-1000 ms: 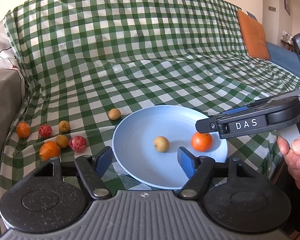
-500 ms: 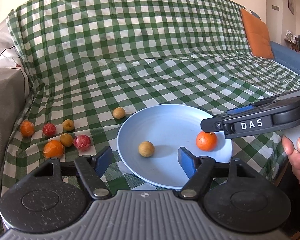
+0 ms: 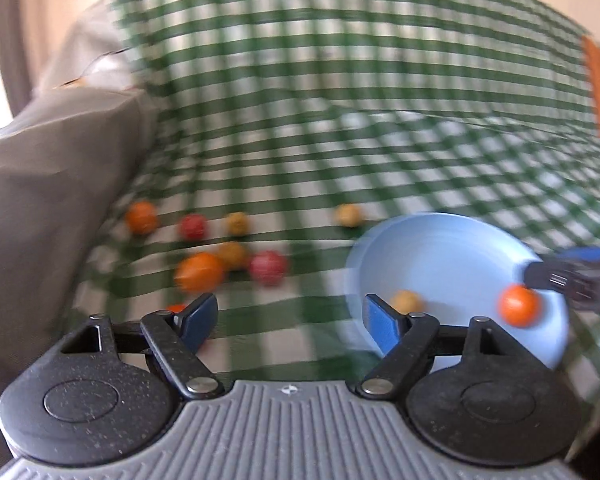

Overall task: Organize fruits
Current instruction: 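Move the left gripper to the fruit cluster and grasp an orange fruit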

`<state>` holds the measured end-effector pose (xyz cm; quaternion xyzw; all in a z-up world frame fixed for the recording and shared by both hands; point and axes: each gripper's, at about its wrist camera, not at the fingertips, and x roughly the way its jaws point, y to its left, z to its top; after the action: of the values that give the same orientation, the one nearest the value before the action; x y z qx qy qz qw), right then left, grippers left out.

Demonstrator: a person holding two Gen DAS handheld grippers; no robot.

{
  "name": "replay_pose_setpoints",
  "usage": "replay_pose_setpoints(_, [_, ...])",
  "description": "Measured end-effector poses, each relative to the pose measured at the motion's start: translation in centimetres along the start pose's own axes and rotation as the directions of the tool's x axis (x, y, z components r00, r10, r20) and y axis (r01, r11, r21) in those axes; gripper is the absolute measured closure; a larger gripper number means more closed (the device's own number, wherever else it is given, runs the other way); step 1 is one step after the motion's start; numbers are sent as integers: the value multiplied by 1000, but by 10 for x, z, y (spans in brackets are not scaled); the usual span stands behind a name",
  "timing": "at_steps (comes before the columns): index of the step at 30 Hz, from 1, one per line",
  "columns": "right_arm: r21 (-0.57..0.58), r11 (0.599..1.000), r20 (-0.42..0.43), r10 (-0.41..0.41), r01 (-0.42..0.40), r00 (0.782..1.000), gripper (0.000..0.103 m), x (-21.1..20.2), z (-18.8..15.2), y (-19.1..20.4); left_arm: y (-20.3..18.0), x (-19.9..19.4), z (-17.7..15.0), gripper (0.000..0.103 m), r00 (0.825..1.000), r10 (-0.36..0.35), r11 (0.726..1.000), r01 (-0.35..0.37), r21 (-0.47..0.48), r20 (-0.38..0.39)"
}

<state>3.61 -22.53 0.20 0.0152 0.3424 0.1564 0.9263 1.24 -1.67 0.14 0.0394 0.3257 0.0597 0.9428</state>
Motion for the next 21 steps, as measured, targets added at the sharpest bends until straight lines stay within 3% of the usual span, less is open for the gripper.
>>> replay_pose_setpoints(3, [1,1000,-4,4,-4,1000,37,2,0,1,13,9,2,18,995,96,993,-99,-70,-36])
replay_pose_setpoints(6, [6,1000,-8,9,-9,1000,36,4,1,2,23,17,2,18,988,139,983,-145,-114,-66])
replay_pose_setpoints(21, [87,994,-15,63,-61,998,36,12,11,10,36,41,-1,20,973,188,965,-208,-161,-134])
